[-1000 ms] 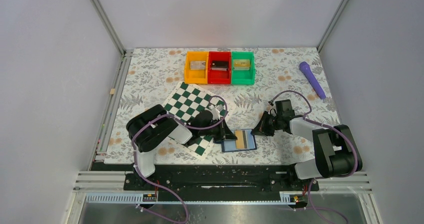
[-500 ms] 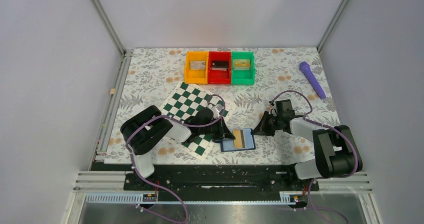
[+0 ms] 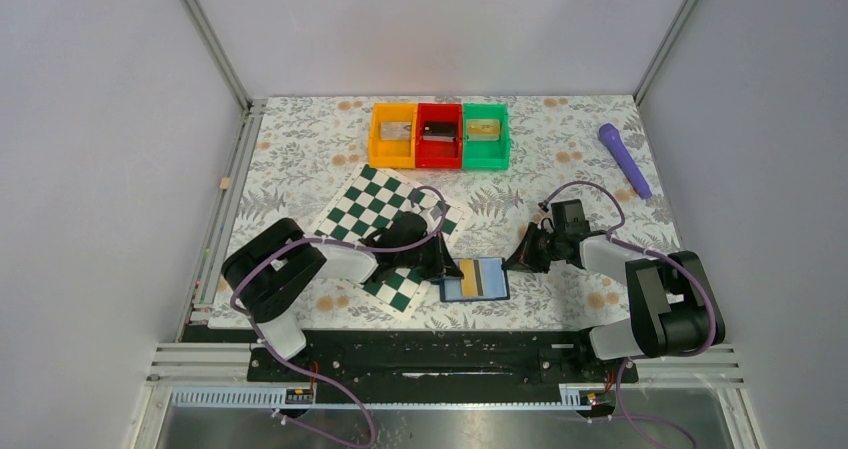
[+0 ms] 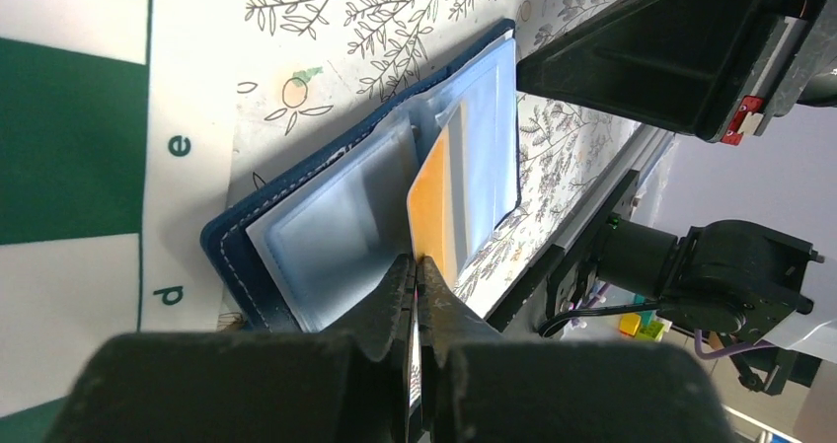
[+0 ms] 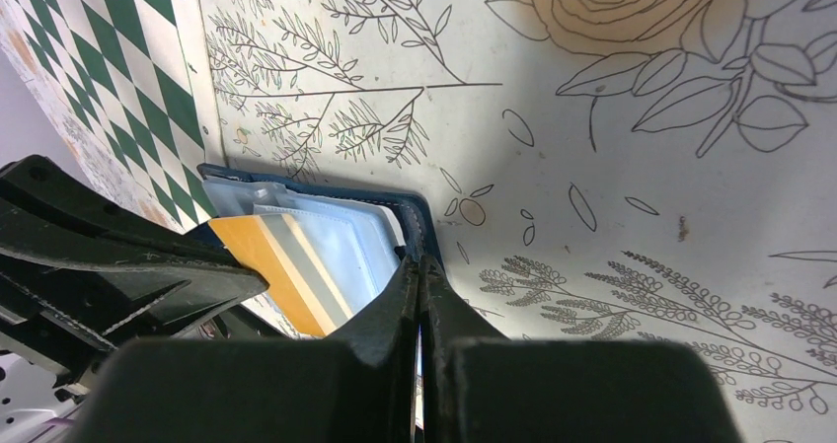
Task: Take the credit cards out of the card holder
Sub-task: Remove the credit card from the card holder.
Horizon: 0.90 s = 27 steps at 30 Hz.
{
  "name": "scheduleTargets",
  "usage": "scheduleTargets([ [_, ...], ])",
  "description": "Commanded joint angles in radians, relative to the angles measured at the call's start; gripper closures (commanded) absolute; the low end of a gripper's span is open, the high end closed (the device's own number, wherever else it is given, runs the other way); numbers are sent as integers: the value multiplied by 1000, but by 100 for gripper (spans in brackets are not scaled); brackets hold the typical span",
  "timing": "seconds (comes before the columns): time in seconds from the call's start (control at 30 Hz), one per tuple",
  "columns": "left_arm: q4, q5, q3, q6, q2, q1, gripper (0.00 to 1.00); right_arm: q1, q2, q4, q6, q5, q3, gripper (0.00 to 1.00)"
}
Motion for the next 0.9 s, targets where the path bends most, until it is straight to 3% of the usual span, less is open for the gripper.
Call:
scheduleTargets([
  [0.0, -43, -48, 29, 39, -55, 6, 100, -4, -19, -23, -10, 24, 9, 100],
  [0.53, -64, -109, -44, -14, -199, 5, 100, -4, -43, -9, -21, 7, 6, 100],
  [0.7, -56, -121, -72, -20, -223, 5, 100, -5, -142, -87, -49, 36, 25, 100],
  [0.87, -59, -126, -78, -28, -251, 6, 100, 48, -327, -53, -130, 81, 11, 78],
])
